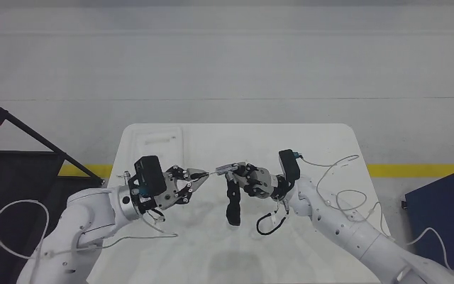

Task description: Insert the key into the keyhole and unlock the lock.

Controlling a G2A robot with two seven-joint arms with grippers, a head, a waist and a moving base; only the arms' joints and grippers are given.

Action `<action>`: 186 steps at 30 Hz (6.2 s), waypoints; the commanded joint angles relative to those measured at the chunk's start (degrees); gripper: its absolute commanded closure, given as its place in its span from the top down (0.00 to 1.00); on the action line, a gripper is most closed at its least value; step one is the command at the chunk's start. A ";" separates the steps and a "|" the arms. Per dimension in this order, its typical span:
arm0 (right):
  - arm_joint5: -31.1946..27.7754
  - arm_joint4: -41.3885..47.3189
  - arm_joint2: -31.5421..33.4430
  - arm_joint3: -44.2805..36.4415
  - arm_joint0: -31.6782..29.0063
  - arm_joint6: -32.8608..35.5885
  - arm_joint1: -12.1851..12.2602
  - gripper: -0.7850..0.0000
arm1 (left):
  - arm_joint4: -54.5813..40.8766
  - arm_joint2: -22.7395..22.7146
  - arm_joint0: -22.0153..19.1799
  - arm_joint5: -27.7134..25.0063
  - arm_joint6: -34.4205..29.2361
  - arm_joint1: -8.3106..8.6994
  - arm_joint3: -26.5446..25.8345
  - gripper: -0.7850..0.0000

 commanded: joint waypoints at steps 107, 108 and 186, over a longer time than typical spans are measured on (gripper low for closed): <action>0.00 -0.01 0.00 0.00 0.00 0.00 0.00 0.00 | -11.71 3.31 4.39 3.11 12.99 -1.72 11.70 1.00; 0.00 -0.01 0.00 0.00 0.00 0.00 0.00 0.00 | -17.38 3.72 4.50 3.93 10.89 -1.81 12.19 1.00; 0.00 -5.67 -1.94 4.86 5.73 0.00 -1.99 0.00 | -107.71 6.00 4.45 38.33 -38.54 -4.01 10.32 0.00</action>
